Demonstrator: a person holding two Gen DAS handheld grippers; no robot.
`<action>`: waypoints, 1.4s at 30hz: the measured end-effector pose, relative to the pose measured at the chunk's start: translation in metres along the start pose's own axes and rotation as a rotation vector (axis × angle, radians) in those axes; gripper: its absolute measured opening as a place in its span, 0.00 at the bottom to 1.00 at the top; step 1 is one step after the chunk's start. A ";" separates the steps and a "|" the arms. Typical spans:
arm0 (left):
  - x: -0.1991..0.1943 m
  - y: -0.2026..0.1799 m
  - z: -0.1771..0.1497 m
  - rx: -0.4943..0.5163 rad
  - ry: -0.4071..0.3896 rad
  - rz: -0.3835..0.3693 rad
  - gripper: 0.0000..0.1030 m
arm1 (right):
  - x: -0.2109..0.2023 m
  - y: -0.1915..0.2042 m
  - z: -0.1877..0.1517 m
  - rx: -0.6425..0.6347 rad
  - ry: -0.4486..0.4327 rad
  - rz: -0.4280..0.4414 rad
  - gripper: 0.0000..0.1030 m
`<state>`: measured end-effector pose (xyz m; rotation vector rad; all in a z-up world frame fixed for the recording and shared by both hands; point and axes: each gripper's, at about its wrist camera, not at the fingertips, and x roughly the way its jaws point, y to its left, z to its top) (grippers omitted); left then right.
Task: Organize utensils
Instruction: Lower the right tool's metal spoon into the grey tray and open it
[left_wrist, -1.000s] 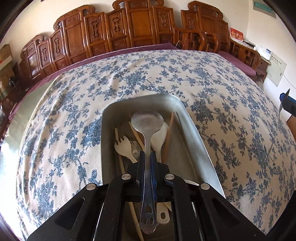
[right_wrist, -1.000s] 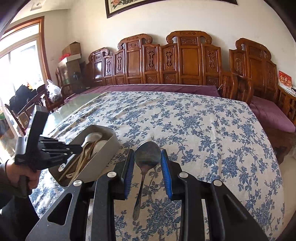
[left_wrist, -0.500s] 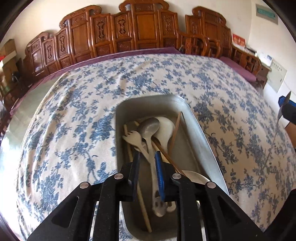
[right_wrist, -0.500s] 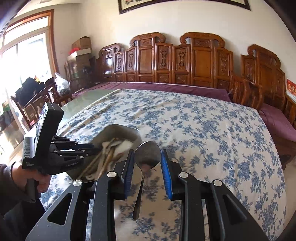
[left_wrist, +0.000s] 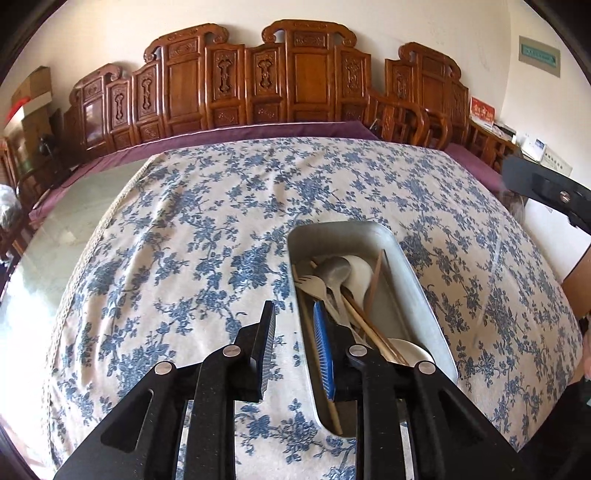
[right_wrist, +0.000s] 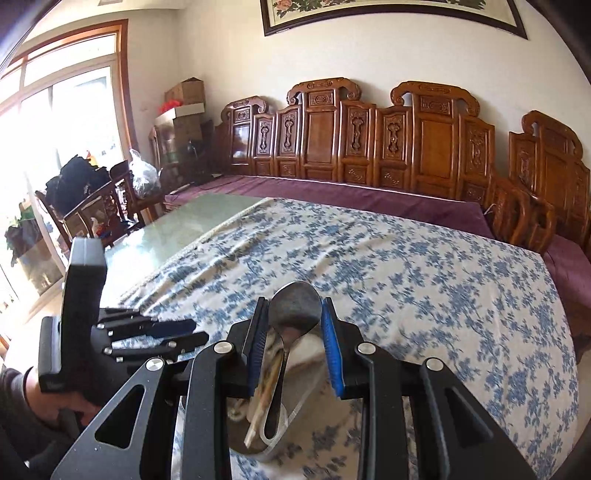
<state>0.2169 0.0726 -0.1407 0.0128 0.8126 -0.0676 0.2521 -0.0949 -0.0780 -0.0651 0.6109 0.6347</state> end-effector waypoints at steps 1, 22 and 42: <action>-0.002 0.002 0.000 -0.002 -0.004 0.002 0.20 | 0.004 0.002 0.001 0.003 0.005 0.005 0.30; -0.004 0.028 -0.010 -0.041 -0.002 0.018 0.25 | 0.094 0.000 -0.023 -0.010 0.241 -0.059 0.30; -0.009 0.022 -0.006 -0.039 -0.022 0.001 0.30 | 0.158 -0.004 -0.045 -0.009 0.324 -0.084 0.30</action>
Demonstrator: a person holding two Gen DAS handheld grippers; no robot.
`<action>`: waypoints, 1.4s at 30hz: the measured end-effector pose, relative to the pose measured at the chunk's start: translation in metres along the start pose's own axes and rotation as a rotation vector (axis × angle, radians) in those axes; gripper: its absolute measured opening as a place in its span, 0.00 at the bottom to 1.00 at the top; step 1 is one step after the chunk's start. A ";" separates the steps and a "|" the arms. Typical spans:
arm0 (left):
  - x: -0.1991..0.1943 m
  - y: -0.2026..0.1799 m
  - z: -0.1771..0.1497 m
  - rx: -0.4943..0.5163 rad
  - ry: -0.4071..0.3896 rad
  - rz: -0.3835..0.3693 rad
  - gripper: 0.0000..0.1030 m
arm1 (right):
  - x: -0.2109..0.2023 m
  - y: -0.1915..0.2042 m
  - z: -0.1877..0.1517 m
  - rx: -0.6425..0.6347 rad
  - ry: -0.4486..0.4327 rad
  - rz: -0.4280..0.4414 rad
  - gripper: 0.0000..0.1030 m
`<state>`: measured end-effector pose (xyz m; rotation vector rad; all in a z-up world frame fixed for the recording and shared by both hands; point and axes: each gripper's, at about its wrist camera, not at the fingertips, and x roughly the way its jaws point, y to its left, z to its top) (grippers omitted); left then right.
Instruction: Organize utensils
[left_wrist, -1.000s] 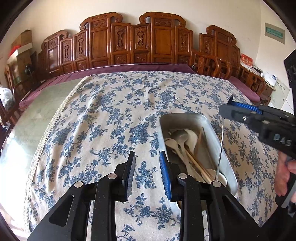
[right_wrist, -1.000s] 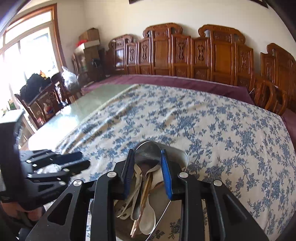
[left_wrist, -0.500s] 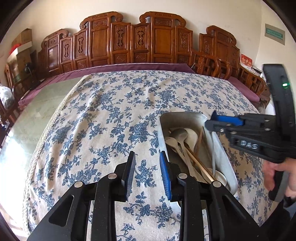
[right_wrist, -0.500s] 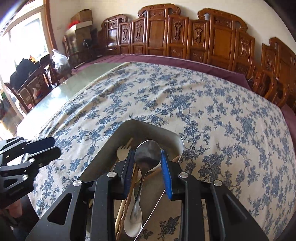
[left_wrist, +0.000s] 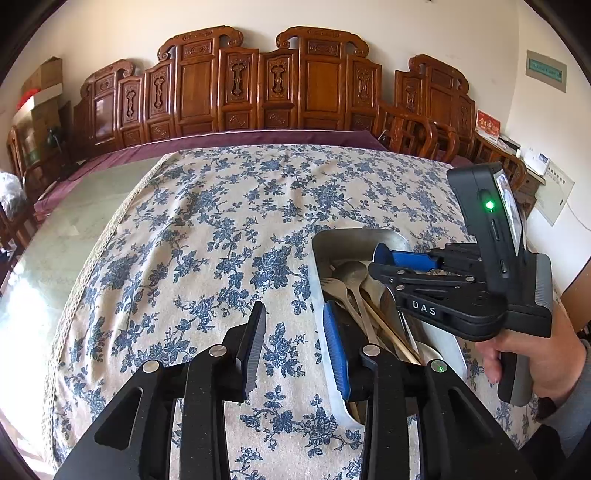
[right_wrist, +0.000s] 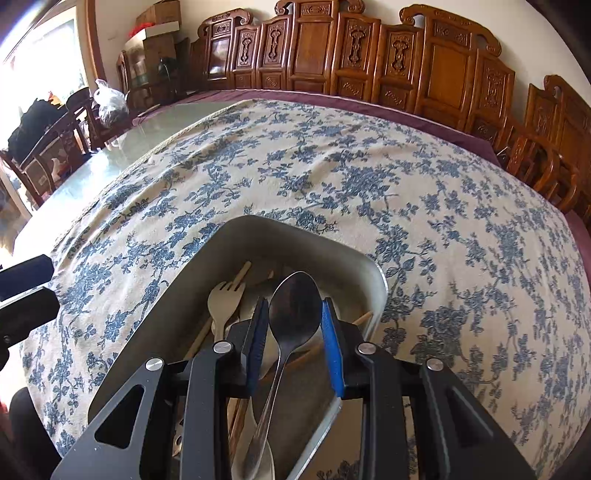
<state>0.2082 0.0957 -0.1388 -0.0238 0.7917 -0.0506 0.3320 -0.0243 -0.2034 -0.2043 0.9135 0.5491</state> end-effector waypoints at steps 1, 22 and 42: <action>0.001 0.001 0.000 0.000 0.002 0.001 0.30 | 0.001 0.001 0.000 0.001 -0.002 0.006 0.30; -0.001 0.004 -0.008 -0.013 0.017 0.015 0.35 | -0.043 0.004 0.001 -0.003 -0.110 0.019 0.44; -0.043 -0.031 -0.011 -0.020 -0.001 0.029 0.93 | -0.168 -0.037 -0.086 0.184 -0.215 -0.132 0.98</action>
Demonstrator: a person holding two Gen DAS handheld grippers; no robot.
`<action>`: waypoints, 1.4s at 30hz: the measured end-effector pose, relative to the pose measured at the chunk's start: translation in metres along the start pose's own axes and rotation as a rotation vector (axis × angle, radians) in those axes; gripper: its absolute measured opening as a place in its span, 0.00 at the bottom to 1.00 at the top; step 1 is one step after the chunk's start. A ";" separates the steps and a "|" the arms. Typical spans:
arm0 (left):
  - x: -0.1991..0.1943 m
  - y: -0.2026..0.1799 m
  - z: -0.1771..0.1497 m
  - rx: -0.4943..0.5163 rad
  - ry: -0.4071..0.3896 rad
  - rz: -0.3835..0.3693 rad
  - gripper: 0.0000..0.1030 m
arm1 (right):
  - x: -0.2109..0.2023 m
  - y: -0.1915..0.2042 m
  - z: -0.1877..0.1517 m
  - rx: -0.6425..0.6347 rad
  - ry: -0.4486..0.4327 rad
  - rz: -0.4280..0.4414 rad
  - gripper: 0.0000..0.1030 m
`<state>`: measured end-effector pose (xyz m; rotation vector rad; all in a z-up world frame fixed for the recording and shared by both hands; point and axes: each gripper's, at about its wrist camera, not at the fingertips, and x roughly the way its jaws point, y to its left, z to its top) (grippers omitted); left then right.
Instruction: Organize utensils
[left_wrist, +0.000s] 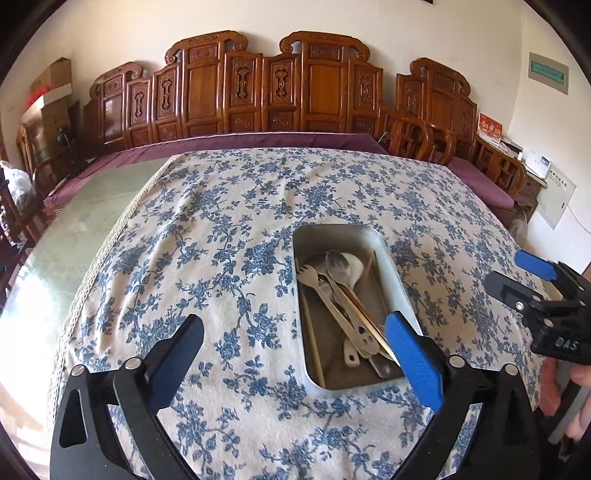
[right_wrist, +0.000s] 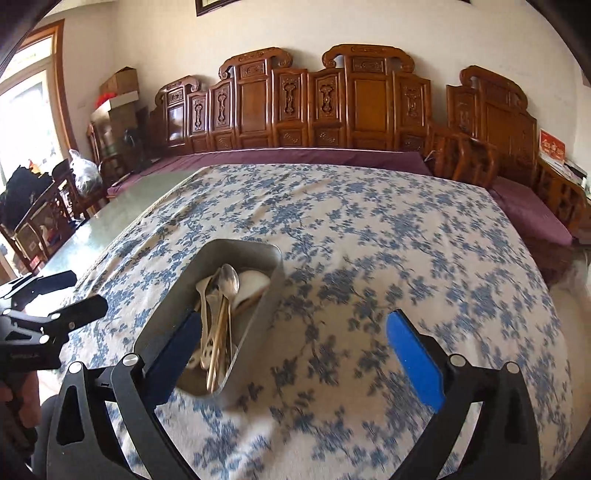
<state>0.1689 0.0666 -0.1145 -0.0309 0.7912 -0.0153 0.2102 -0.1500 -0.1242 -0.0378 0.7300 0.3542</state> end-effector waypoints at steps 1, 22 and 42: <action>-0.002 -0.002 -0.001 -0.001 0.002 -0.001 0.93 | -0.007 -0.002 -0.003 0.000 -0.004 -0.004 0.98; -0.076 -0.062 -0.021 0.057 -0.037 -0.042 0.93 | -0.112 -0.027 -0.034 0.063 -0.085 -0.090 0.98; -0.186 -0.082 0.012 0.057 -0.289 -0.061 0.93 | -0.222 -0.005 0.000 0.004 -0.344 -0.113 0.98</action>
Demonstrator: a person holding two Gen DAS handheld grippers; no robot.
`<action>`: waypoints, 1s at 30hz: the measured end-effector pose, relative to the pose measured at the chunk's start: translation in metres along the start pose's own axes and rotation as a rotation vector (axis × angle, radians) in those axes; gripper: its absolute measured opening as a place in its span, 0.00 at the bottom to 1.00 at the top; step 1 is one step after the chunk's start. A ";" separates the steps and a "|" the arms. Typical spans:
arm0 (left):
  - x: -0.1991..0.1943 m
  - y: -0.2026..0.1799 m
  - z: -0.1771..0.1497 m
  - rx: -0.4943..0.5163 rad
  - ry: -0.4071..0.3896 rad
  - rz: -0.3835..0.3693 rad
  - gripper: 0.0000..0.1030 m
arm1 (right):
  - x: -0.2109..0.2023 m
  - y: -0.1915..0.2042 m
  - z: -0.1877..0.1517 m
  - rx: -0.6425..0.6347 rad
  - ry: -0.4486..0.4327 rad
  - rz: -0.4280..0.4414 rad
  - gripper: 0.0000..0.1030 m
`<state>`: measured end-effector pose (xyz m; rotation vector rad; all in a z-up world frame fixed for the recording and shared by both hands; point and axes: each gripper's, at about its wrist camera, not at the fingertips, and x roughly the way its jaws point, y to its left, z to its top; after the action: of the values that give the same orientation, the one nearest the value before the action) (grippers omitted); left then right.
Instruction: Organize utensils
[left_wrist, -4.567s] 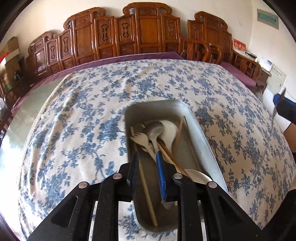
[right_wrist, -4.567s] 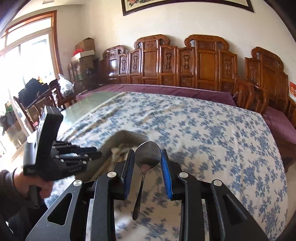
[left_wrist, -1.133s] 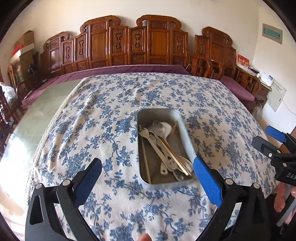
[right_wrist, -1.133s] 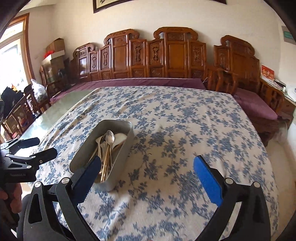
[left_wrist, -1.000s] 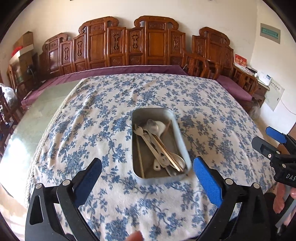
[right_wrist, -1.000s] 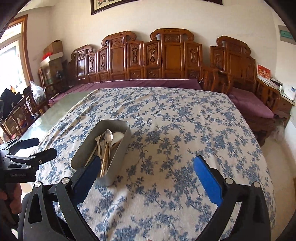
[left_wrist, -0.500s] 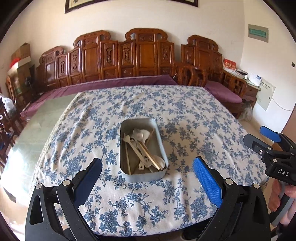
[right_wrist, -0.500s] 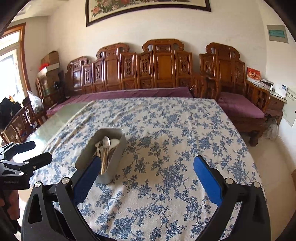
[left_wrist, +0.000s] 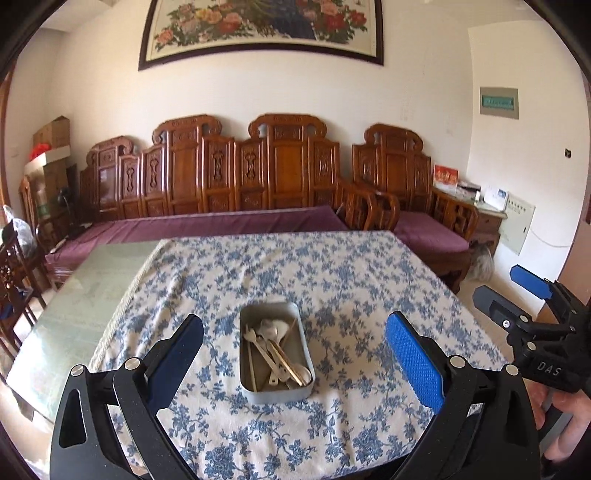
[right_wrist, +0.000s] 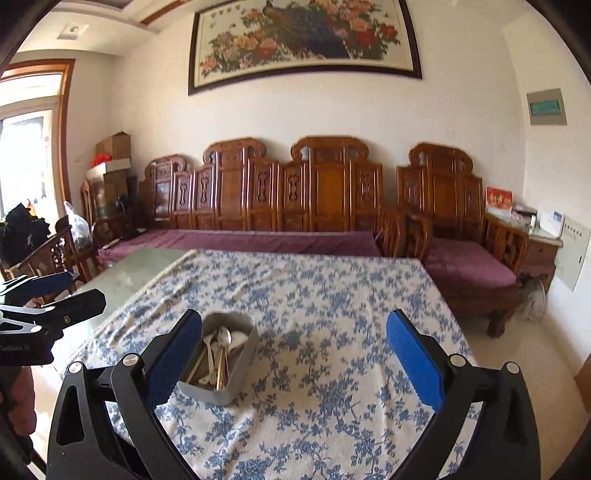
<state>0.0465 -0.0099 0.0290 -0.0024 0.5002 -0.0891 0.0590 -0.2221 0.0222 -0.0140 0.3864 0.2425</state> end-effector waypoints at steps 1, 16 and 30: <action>-0.003 0.001 0.001 -0.002 -0.006 0.001 0.93 | -0.004 0.001 0.002 0.000 -0.009 -0.001 0.98; -0.014 0.003 0.004 -0.007 -0.041 0.011 0.93 | -0.013 0.003 0.008 0.004 -0.028 -0.013 0.98; -0.015 0.001 0.004 -0.005 -0.041 0.012 0.93 | -0.011 -0.001 0.005 0.023 -0.022 -0.023 0.98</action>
<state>0.0351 -0.0080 0.0398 -0.0061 0.4591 -0.0762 0.0515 -0.2254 0.0310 0.0067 0.3673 0.2154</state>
